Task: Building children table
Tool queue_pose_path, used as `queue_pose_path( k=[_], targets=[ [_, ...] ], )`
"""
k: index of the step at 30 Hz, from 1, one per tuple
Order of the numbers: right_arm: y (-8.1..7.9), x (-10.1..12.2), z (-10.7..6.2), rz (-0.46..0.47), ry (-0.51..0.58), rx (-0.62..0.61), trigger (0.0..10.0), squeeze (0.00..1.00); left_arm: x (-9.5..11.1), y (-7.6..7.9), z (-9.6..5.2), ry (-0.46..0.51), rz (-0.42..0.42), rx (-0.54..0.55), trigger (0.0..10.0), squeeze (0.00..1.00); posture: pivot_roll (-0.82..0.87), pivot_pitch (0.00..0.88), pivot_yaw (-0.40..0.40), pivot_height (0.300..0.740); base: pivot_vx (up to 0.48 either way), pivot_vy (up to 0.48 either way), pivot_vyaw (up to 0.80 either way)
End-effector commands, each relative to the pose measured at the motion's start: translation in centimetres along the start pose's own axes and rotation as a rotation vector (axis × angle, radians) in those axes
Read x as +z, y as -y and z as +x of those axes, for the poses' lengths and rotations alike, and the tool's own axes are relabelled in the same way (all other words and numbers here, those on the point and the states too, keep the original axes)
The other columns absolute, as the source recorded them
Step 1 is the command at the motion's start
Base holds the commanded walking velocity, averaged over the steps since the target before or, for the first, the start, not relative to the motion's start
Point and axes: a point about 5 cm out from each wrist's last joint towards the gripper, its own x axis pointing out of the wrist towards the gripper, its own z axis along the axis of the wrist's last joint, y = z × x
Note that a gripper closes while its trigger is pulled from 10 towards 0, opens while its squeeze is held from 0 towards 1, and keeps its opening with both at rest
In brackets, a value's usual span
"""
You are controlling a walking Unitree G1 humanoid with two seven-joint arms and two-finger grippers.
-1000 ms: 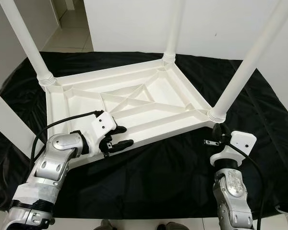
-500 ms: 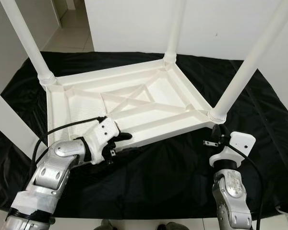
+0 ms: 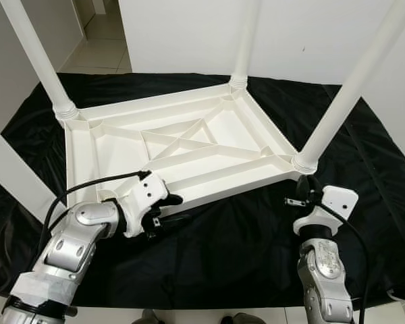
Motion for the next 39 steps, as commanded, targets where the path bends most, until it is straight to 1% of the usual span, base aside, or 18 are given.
queue_pose_path(
  k=[1, 3, 8, 10, 13, 14, 15, 16, 17, 25, 26, 27, 28, 30, 32, 33, 35, 39],
  targets=[
    [0.2, -0.1, 0.0, 0.005, -0.003, -0.006, 10.0, 0.0, -1.0, -0.4, -0.2, -0.062, -0.027, 0.046, 10.0, 0.0, 0.0, 0.041, 0.0, 0.74, 0.0, 0.0, 0.0],
    [0.2, -0.1, 0.0, 0.004, -0.003, -0.006, 10.0, 0.0, -1.0, -0.6, -0.1, -0.062, -0.029, 0.065, 10.0, 0.0, 0.0, 0.041, 0.0, 0.74, 0.0, 0.0, 0.0],
    [0.1, -0.1, 0.0, 0.007, -0.003, -0.007, 10.0, 0.0, -1.4, -1.9, 0.4, -0.117, -0.002, 0.189, 10.0, 0.0, 0.0, 0.042, 0.007, 0.74, 0.0, 0.0, 0.0],
    [0.1, -0.1, 0.0, 0.008, -0.003, -0.008, 10.0, 0.0, -1.3, -2.0, 0.5, -0.111, -0.014, 0.199, 10.0, 0.0, 0.0, 0.041, 0.008, 0.74, 0.0, 0.0, 0.0],
    [0.0, -0.2, -0.1, 0.01, -0.004, -0.011, 10.0, 0.0, -0.9, -1.8, 0.8, -0.087, -0.029, 0.173, 9.8, 0.0, 0.0, 0.04, 0.009, 0.74, 0.0, 0.0, 0.0],
    [0.0, -0.2, -0.1, 0.01, -0.005, -0.011, 10.0, 0.0, -0.9, -1.8, 0.9, -0.087, -0.022, 0.172, 8.9, 0.0, 0.0, 0.038, 0.01, 0.74, 0.0, 0.0, 0.0],
    [0.0, -0.2, 0.0, 0.01, -0.004, -0.011, 10.0, 0.0, -0.8, -1.8, 1.0, -0.088, -0.017, 0.173, 3.9, 0.0, 0.0, 0.036, 0.009, 0.74, 0.0, 0.0, 0.0],
    [0.0, -0.2, 0.0, 0.009, -0.004, -0.012, 10.0, 0.0, -0.7, -1.8, 1.1, -0.079, -0.016, 0.175, 0.6, 0.0, 0.0, 0.034, 0.01, 0.74, 0.0, 0.0, 0.0],
    [0.0, -0.2, 0.0, 0.009, -0.003, -0.012, 10.0, 0.0, -0.6, -1.8, 1.2, -0.072, -0.016, 0.176, 0.0, 0.0, 0.0, 0.034, 0.01, 0.74, 0.0, 0.0, 0.0],
    [0.0, -0.1, 0.1, 0.009, 0.002, -0.013, 10.0, 0.0, -0.1, -1.7, 1.9, -0.054, 0.009, 0.164, 0.0, 0.0, -0.01, 0.029, 0.009, 0.74, 0.0, 0.0, 0.0],
    [0.0, -0.1, 0.2, 0.01, 0.003, -0.012, 10.0, 0.0, 0.4, -1.5, 2.7, -0.036, 0.017, 0.16, 0.0, 0.0, -0.01, 0.026, 0.008, 0.74, 0.0, 0.0, 0.0],
    [0.0, -0.1, 0.2, 0.01, 0.003, -0.012, 10.0, 0.0, 0.4, -1.5, 2.7, -0.036, 0.017, 0.16, 0.0, 0.0, -0.01, 0.026, 0.008, 0.74, 0.0, 0.0, 0.0],
    [-0.1, -0.1, 0.3, 0.011, 0.004, -0.01, 10.0, 0.0, 0.7, -1.3, 3.4, -0.026, 0.03, 0.145, 0.0, 0.0, -0.01, 0.024, 0.009, 0.74, 0.0, 0.0, 0.0],
    [-0.1, -0.1, 0.3, 0.011, 0.004, -0.01, 10.0, 0.0, 0.7, -1.3, 3.4, -0.026, 0.03, 0.145, 0.0, 0.0, -0.01, 0.024, 0.009, 0.74, 0.0, 0.0, 0.0],
    [-0.2, -0.1, 0.4, 0.013, 0.005, -0.007, 10.0, 0.0, 1.8, -0.8, 4.8, 0.023, 0.042, 0.13, 0.0, 0.0, -0.02, 0.022, 0.013, 0.74, 0.0, 0.0, 0.0],
    [-0.2, -0.1, 0.4, 0.013, 0.005, -0.007, 10.0, 0.0, 1.8, -0.8, 4.8, 0.023, 0.042, 0.13, 0.0, 0.0, -0.02, 0.022, 0.013, 0.74, 0.0, 0.0, 0.0],
    [-0.3, -0.1, 0.4, 0.013, 0.006, -0.006, 10.0, 0.0, 2.6, -0.6, 5.8, 0.058, 0.041, 0.129, 0.0, 0.0, -0.02, 0.021, 0.013, 0.74, 0.0, 0.0, 0.0],
    [-0.3, 0.0, 0.4, 0.013, 0.007, -0.006, 10.0, 0.0, 2.9, -0.6, 6.0, 0.067, 0.038, 0.134, 0.0, 0.0, -0.02, 0.021, 0.013, 0.74, 0.0, 0.0, 0.0]
  ],
)
